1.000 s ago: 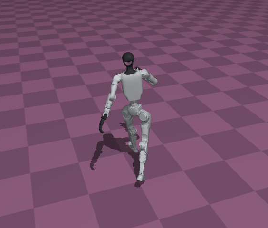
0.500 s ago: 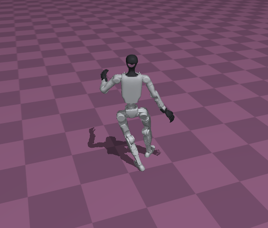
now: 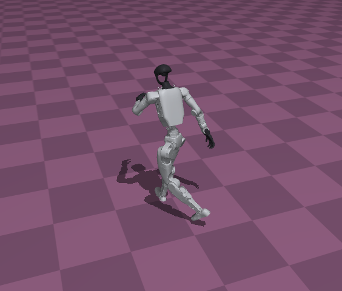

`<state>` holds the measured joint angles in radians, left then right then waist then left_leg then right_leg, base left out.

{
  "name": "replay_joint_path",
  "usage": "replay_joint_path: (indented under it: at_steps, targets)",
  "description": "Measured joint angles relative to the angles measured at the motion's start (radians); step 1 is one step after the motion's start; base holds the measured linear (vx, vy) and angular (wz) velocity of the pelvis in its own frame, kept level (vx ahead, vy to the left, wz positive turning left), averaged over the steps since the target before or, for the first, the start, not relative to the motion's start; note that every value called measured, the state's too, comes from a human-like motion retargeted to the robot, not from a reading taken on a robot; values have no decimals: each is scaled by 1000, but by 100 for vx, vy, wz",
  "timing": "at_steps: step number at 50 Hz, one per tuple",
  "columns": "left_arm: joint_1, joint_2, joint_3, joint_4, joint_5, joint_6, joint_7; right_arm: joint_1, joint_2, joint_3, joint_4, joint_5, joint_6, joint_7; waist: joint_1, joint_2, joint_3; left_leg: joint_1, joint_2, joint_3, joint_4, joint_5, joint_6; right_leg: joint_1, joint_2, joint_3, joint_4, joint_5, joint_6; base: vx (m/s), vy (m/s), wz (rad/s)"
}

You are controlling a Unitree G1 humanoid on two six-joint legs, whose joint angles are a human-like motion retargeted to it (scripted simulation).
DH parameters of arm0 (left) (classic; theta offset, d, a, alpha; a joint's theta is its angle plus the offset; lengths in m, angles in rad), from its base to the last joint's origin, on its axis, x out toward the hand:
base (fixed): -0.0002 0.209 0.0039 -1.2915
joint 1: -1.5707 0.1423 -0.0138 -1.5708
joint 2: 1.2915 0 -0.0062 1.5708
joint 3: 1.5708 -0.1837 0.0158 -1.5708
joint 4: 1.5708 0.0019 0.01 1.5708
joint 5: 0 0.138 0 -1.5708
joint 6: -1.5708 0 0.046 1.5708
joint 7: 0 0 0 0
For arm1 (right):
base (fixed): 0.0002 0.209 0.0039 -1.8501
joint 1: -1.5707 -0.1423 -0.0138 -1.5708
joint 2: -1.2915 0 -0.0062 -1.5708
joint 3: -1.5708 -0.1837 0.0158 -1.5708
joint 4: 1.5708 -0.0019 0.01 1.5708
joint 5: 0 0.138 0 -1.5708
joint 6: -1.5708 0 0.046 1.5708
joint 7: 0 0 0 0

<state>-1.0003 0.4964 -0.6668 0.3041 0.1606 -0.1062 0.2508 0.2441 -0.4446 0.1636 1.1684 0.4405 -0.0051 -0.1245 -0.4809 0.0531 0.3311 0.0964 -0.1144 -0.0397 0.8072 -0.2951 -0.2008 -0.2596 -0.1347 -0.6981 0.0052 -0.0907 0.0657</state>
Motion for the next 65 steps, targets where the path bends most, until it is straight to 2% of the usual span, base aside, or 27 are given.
replay_joint_path:
  at_steps: [2,4,6,10,12,17,19,23,25,28,30,33,35,36,40,43,45,47,49,52,55,59,61,65]
  targets:
    - [110,27,-18,26,44,16,-51,-28,18,11,-26,-106,-2,-7,33,-65,-23,-77,83,145,108,-31,77,-36,-56,31,147,-81,48,57,-32,-31]
    - [233,55,-27,100,86,26,-81,-50,36,16,-47,-146,-11,-18,70,-136,-46,-143,74,151,143,-43,93,-21,-73,71,184,-127,79,58,-30,-71]
    - [358,66,-10,221,108,37,-99,-64,48,13,-48,-144,-16,-19,115,-194,-66,-200,57,122,130,-59,96,25,-57,112,165,-151,82,59,-29,-101]
    - [588,40,139,542,83,67,-83,-83,42,-18,31,-163,-17,-28,237,-286,-97,-269,124,171,29,-106,153,124,-16,216,147,-197,81,63,-24,-144]
    - [684,30,273,681,32,89,-29,-103,17,-36,81,-176,-16,-58,286,-295,-92,-297,170,166,-34,-115,165,245,58,272,5,-174,9,63,-18,-163]
    - [917,7,554,948,-266,101,79,-143,-66,-129,167,-237,-19,-147,420,-318,-89,-303,217,163,-290,-25,106,381,111,435,57,-253,-1,65,-8,-182]
    - [1010,-9,622,1002,-380,104,83,-160,-112,-171,157,-225,-11,-135,463,-303,-92,-318,233,164,-387,79,72,419,132,500,87,-280,-5,63,1,-172]
    - [1183,-63,713,1001,-498,97,84,-197,-183,-262,115,-119,-9,-113,588,-240,-97,-339,277,232,-602,365,17,486,177,636,131,-322,-21,63,9,-181]
    - [1258,-99,781,961,-530,72,87,-229,-201,-295,107,-59,-20,-137,674,-204,-93,-334,294,301,-708,443,-29,533,191,709,131,-338,-25,64,18,-193]
    - [1352,-164,928,917,-589,36,79,-289,-190,-282,63,-28,-39,-214,774,-190,-95,-346,273,410,-806,414,-61,584,156,789,133,-363,11,62,29,-170]
    - [1398,-195,1023,935,-619,43,77,-321,-149,-221,-30,-46,-47,-249,842,-201,-109,-346,325,507,-812,349,-61,600,153,866,131,-362,17,62,11,-200]
    - [1411,-206,1073,1026,-593,114,62,-337,-95,-87,-243,-120,-50,-191,875,-257,-125,-345,375,687,-735,224,33,590,121,904,156,-367,29,60,17,-135]
    - [1398,-192,1061,1088,-524,169,16,-340,-70,7,-387,-192,-35,-106,867,-305,-134,-345,398,775,-665,181,92,580,99,902,178,-365,27,62,25,-66]
    - [1392,-183,1038,1096,-481,185,-12,-338,-63,47,-436,-228,-29,-63,860,-321,-138,-342,403,787,-651,200,108,582,93,896,189,-354,21,64,28,-37]
    - [1356,-125,948,1034,-343,201,-75,-301,-33,149,-517,-341,-6,56,833,-358,-147,-336,403,751,-615,269,127,585,87,847,259,-256,11,64,32,17]
    - [1287,-55,885,901,-307,177,-53,-249,-8,164,-467,-376,6,74,833,-353,-139,-326,388,704,-566,216,125,551,81,762,386,-117,49,60,35,67]
    - [1240,-7,838,791,-230,150,-55,-202,3,152,-430,-391,-5,77,825,-314,-153,-358,436,665,-450,148,113,519,106,687,474,-6,74,58,32,76]
    - [1186,43,783,676,-215,116,-38,-175,-7,156,-399,-387,-13,70,815,-285,-171,-338,429,645,-471,131,108,453,93,609,594,53,86,52,28,53]
    - [1125,96,727,584,-215,81,-16,-160,-19,154,-372,-372,-26,52,791,-258,-187,-311,414,633,-511,122,103,382,58,528,692,35,62,47,23,41]
    - [1013,178,643,519,-231,45,25,-160,-31,138,-331,-328,-45,2,726,-215,-195,-261,391,616,-573,109,90,298,14,434,731,-77,6,42,18,49]
    - [876,252,565,547,-246,44,45,-182,-35,119,-292,-259,-62,-37,628,-177,-186,-215,362,588,-620,92,73,234,2,390,637,-153,-12,38,12,68]
    - [666,332,467,660,-252,85,58,-233,-35,122,-252,-163,-62,-50,481,-164,-156,-182,307,545,-634,50,71,166,-34,314,390,-176,11,35,5,77]
    - [549,350,421,717,-262,107,74,-251,-30,129,-232,-123,-53,-56,416,-173,-134,-168,267,523,-629,25,81,138,-61,283,247,-123,41,35,-1,83]
    - [315,310,350,779,-287,118,114,-239,-1,121,-170,-71,-38,-73,318,-191,-86,-123,192,469,-614,-22,104,96,-105,282,-6,80,130,38,-3,93]
